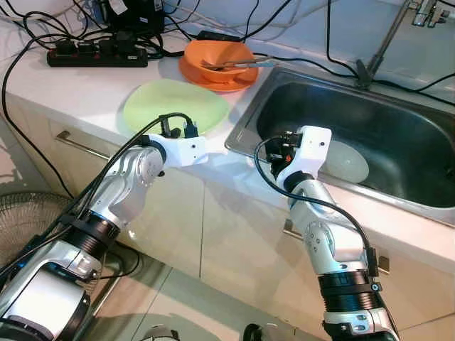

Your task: Kitchen organization

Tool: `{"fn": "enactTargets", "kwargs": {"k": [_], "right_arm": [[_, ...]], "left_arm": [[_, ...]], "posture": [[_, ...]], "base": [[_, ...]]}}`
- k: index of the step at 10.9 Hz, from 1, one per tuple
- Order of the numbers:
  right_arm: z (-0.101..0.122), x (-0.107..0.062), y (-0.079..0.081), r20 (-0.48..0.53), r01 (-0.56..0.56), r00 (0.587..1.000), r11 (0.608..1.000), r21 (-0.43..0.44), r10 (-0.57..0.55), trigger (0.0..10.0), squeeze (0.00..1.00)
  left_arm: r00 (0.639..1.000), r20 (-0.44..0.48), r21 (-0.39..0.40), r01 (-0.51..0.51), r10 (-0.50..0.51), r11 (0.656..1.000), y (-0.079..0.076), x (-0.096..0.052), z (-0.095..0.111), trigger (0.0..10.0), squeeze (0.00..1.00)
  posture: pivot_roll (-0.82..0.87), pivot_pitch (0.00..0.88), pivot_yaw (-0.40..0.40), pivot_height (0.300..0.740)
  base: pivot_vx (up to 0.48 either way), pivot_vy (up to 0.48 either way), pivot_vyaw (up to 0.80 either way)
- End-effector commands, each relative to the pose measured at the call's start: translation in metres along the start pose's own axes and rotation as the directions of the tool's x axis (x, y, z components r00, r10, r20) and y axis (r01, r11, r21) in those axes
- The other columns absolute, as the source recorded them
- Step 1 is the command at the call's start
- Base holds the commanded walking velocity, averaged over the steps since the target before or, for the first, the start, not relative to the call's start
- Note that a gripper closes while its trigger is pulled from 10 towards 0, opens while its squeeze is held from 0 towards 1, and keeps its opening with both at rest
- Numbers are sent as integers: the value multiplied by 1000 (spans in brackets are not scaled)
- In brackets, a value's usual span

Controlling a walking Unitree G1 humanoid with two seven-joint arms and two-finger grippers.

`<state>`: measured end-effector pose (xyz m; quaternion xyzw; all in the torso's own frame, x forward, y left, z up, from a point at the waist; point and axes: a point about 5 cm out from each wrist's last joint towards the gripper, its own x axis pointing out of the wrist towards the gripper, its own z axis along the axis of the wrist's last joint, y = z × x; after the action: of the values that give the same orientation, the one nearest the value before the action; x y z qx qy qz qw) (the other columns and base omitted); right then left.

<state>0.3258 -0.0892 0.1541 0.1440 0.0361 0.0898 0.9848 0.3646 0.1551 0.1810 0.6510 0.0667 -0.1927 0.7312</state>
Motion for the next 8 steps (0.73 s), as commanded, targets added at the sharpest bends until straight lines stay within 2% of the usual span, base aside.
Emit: {"fn": "enactTargets", "kwargs": {"k": [1,4,5,6,7,8], "right_arm": [[0,-2,-4,-8,22,1000,1000,-8,-22,10000,0],[0,-1,-4,-10,26,1000,1000,-7,-26,10000,0],[0,-1,-5,-11,28,1000,1000,-6,-28,10000,0],[-1,-2,-5,-12,30,999,1000,-4,-30,10000,0],[-1,-2,-5,-12,30,999,1000,-2,-30,10000,0],[-1,-1,-4,-13,30,999,1000,-1,-30,10000,0]], "left_arm": [[997,-15,-9,75,-75,997,-17,2,-3,0,0],[998,-23,-2,54,-54,999,-15,2,-5,0,0],[999,-34,6,-36,37,999,-5,0,-5,0,0],[983,-29,14,-181,181,983,11,-4,-3,0,0],[959,-5,7,-282,282,959,22,-8,3,0,0],[944,15,-5,-330,330,944,26,-11,8,5608,0]], "posture": [[-35,63,-72,719],[-34,62,-72,719],[-32,63,-71,719],[-31,64,-72,719],[-31,64,-72,719],[-31,64,-72,719]], "base": [[0,0,0],[0,0,0],[0,0,0],[0,0,0],[0,0,0],[0,0,0]]}}
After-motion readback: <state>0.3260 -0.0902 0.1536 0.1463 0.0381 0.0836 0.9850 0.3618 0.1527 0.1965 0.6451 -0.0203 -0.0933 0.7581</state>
